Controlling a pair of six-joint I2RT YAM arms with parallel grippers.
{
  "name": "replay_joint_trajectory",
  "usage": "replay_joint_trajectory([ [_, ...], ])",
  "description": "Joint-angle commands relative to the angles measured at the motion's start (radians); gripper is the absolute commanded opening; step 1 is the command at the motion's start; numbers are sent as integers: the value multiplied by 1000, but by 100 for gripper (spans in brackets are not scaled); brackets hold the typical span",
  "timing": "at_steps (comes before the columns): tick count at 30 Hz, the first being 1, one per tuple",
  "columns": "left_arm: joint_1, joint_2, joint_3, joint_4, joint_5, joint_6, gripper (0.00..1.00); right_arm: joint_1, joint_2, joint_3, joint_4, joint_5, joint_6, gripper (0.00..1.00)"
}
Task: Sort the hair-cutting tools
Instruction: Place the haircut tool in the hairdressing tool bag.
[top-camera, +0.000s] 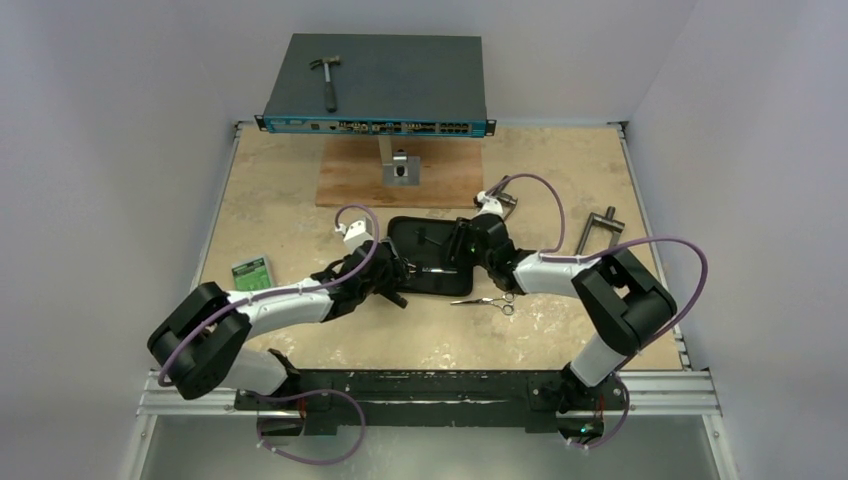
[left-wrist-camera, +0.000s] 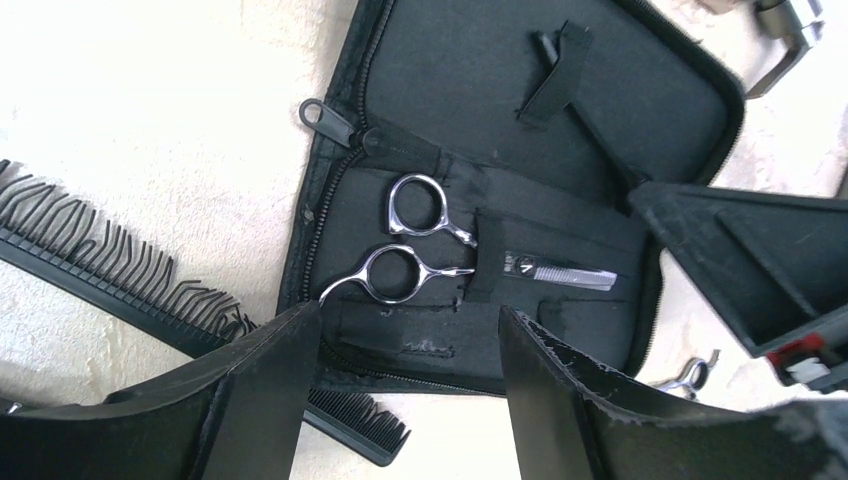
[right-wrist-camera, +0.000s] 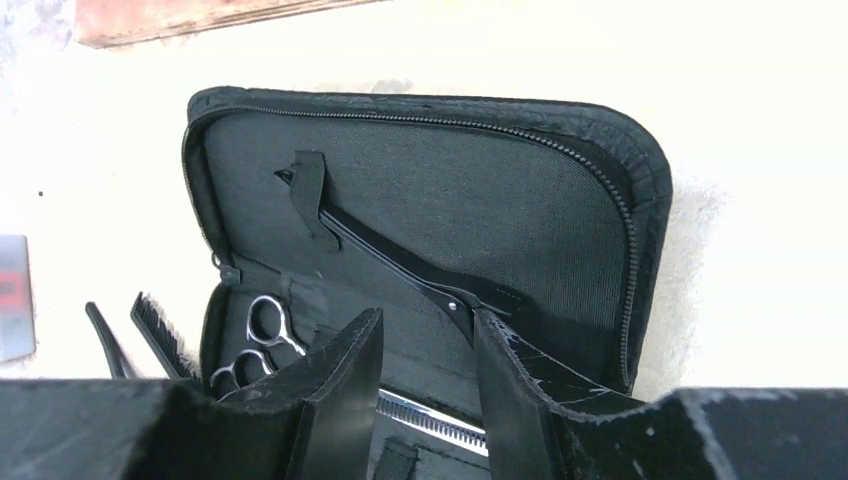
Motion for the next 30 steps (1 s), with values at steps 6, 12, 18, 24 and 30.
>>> replay_joint_trajectory([
  [6, 8, 64, 4, 45, 37, -32, 65, -25, 56, 78, 59, -23, 10, 34],
  [12, 8, 81, -5, 44, 43, -31, 65, -29, 62, 114, 49, 6, -28, 34],
  [18, 8, 99, -2, 36, 46, -27, 64, -29, 70, 162, 17, 50, -88, 28],
  [24, 8, 115, 2, 37, 52, -27, 61, -29, 86, 194, 13, 73, -156, 22],
  [30, 9, 125, 3, 35, 61, -27, 61, -28, 122, 228, 29, 66, -200, 22],
])
